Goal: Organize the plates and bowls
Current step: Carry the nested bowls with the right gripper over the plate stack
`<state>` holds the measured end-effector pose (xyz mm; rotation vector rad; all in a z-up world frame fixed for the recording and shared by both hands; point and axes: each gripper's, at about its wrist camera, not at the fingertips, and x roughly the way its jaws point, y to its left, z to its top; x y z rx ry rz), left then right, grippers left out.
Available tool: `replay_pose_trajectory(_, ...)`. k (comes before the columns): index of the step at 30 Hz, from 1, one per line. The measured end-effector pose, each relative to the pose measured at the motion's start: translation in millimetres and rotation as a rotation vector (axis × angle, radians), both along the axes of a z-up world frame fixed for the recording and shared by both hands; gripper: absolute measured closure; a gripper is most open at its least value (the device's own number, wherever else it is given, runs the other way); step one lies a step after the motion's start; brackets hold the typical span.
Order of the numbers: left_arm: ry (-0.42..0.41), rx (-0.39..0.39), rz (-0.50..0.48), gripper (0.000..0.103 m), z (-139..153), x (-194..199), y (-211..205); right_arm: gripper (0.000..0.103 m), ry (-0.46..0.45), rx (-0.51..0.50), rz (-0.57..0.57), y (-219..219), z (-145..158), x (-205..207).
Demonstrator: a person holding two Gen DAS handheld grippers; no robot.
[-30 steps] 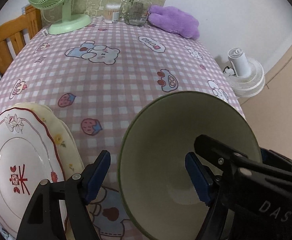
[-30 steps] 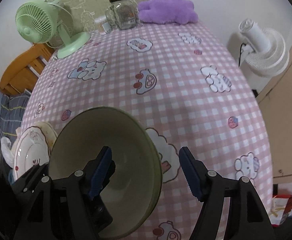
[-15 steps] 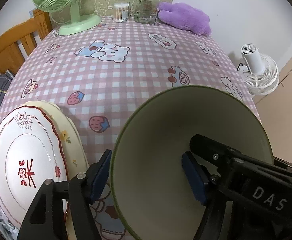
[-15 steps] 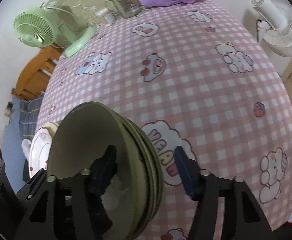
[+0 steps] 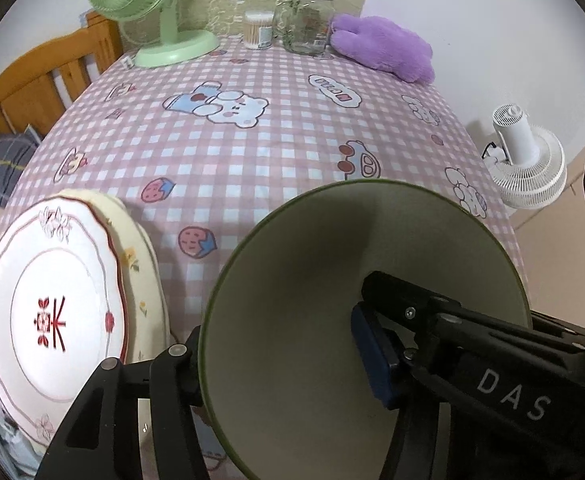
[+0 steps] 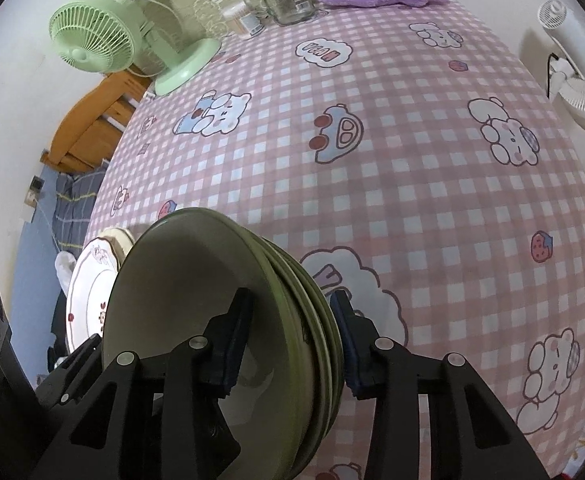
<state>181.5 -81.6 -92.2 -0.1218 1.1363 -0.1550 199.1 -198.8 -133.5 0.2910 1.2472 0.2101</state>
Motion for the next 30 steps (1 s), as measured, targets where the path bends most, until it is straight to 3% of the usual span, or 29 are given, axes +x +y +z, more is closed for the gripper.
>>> replay_pose_trajectory(8, 0.005, -0.031, 0.009, 0.050, 16.0, -4.4, -0.5, 0.059, -0.001, 0.008, -0.007, -7.5, 14.9, -6.1)
replay_pose_trajectory(17, -0.049, -0.040, -0.022, 0.051, 40.5, -7.2, 3.9, 0.059, -0.048, -0.009, -0.032, -3.3, 41.5, -13.0)
replay_pose_trajectory(30, -0.084, -0.071, -0.083, 0.051, 64.9, -8.0, 53.8, 0.059, -0.083, -0.048, -0.095, 45.2, 70.0, -21.1)
